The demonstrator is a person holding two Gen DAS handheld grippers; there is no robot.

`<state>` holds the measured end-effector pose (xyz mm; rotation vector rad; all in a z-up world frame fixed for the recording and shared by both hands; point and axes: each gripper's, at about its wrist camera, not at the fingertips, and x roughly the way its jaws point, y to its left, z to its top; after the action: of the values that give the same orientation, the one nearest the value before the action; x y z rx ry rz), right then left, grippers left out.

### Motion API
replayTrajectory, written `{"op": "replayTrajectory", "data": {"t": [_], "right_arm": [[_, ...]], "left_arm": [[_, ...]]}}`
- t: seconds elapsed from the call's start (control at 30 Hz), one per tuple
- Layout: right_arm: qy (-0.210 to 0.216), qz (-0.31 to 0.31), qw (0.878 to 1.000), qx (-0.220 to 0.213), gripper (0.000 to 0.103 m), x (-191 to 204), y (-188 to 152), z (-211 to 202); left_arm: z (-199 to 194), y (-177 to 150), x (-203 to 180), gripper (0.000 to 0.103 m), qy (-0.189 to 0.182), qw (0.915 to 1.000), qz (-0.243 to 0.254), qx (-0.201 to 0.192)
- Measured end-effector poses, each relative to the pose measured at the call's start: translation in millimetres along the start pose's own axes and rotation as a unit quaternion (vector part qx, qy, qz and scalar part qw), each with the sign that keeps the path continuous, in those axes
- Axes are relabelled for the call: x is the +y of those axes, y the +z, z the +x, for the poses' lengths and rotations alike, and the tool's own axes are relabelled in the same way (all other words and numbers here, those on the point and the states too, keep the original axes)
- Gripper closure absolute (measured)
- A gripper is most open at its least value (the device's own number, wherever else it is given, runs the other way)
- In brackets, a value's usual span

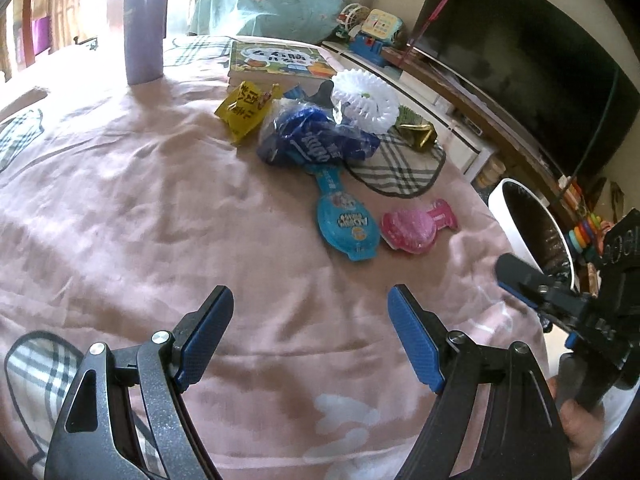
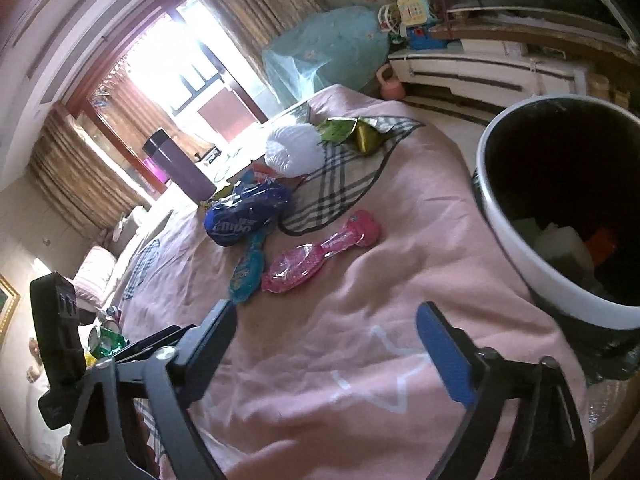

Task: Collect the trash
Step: 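Move both open tools toward the blue wrappers and pink toy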

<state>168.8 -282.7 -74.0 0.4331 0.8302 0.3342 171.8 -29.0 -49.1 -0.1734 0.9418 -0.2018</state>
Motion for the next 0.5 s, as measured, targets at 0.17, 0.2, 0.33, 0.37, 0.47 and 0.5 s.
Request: {"op": "replayTrajectory", "data": {"t": [0.17, 0.2, 0.33, 0.37, 0.47, 0.5], "right_arm": [[-0.002, 0.009, 1.000, 0.012, 0.039, -3, 4, 14], [-0.001, 0.010, 1.000, 0.013, 0.042, -4, 5, 16], [0.000, 0.011, 1.000, 0.023, 0.048, -6, 8, 22], [0.000, 0.011, 1.000, 0.024, 0.048, -6, 8, 23], [0.002, 0.011, 1.000, 0.028, 0.048, -6, 10, 25], [0.003, 0.012, 0.999, 0.031, 0.048, -7, 10, 27]], "left_arm": [[10, 16, -5, 0.021, 0.002, 1.0000, 0.008, 0.001], [15, 21, -6, 0.021, 0.002, 0.9999, 0.010, 0.002], [34, 37, -7, 0.022, -0.002, 0.9999, 0.004, 0.016], [38, 43, -8, 0.023, -0.006, 0.9998, 0.002, 0.017], [50, 53, -11, 0.029, -0.004, 0.9997, 0.014, 0.022], [54, 55, -12, 0.039, -0.003, 0.9995, 0.019, 0.027]]}}
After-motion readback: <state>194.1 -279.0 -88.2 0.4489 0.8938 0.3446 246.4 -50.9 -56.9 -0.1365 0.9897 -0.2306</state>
